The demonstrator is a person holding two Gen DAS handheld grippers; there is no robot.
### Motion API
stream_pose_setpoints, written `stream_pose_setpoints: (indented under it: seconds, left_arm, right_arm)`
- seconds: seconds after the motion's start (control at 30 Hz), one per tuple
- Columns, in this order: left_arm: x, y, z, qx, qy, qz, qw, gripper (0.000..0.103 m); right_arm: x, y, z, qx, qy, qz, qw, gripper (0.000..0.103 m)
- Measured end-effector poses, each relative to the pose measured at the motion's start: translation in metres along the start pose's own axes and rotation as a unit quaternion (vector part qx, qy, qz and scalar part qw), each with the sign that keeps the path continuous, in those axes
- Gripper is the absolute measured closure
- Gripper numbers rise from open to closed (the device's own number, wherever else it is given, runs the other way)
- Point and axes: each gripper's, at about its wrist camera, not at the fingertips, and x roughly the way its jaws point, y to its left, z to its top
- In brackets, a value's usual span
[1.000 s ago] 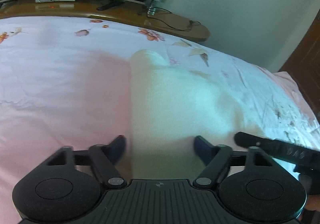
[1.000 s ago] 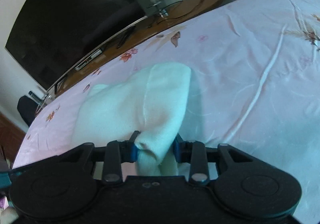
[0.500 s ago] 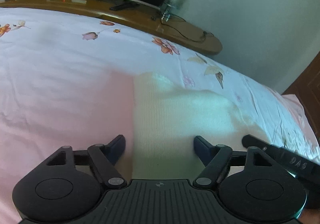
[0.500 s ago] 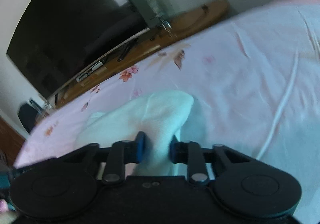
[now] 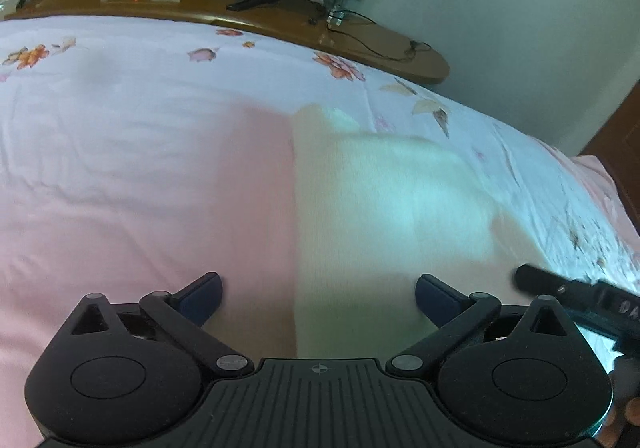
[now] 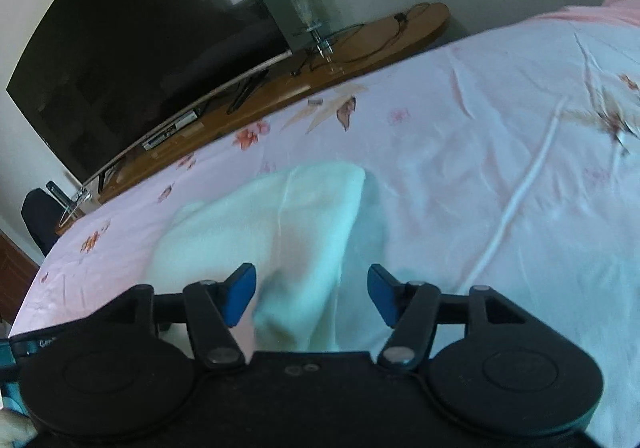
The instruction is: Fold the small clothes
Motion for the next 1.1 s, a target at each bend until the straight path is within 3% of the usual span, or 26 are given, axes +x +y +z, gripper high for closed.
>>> stream_pose_setpoints:
  seconds: [0.13, 0.3, 0.37, 0.43, 0.5, 0.57, 0.67, 0.9, 1.1]
  left_arm:
    - [0.002, -0.005, -0.004, 0.013, 0.001, -0.008, 0.9999, 0.001]
    - [0.007, -0.01, 0.0, 0.023, 0.0, -0.026, 0.9994, 0.02]
    - [0.01, -0.013, 0.002, 0.019, 0.002, -0.039, 0.9991, 0.033]
    - [0.013, -0.015, 0.003, 0.011, 0.004, -0.041, 0.9991, 0.035]
    - [0.013, -0.016, 0.004, 0.009, 0.003, -0.044, 0.999, 0.041]
    - [0.009, -0.017, 0.004, 0.011, 0.001, -0.047, 0.9988, 0.055]
    - [0.001, -0.02, 0.005, 0.025, -0.009, -0.045, 0.9987, 0.066]
    - [-0.012, -0.012, 0.013, 0.005, -0.009, -0.067, 0.9977, 0.07]
    - [-0.039, 0.007, 0.023, -0.004, -0.037, -0.078, 0.9962, 0.07]
  right_arm:
    - [0.005, 0.002, -0.013, 0.003, 0.023, -0.005, 1.0, 0.042]
    - [0.011, 0.0, -0.013, 0.02, 0.02, 0.002, 1.0, 0.043]
    - [0.015, -0.002, -0.011, 0.025, 0.018, 0.008, 0.999, 0.045]
    - [0.021, -0.003, -0.009, 0.031, 0.017, 0.017, 0.999, 0.048]
    - [0.027, -0.004, -0.007, 0.039, 0.019, 0.028, 0.999, 0.059]
    - [0.029, -0.005, -0.006, 0.046, 0.02, 0.037, 0.998, 0.065]
    - [0.023, 0.003, -0.008, 0.025, 0.01, 0.038, 0.999, 0.073]
    - [0.007, 0.015, -0.002, 0.019, -0.023, 0.065, 0.997, 0.076]
    - [-0.002, 0.044, 0.006, 0.007, -0.036, 0.095, 0.995, 0.076]
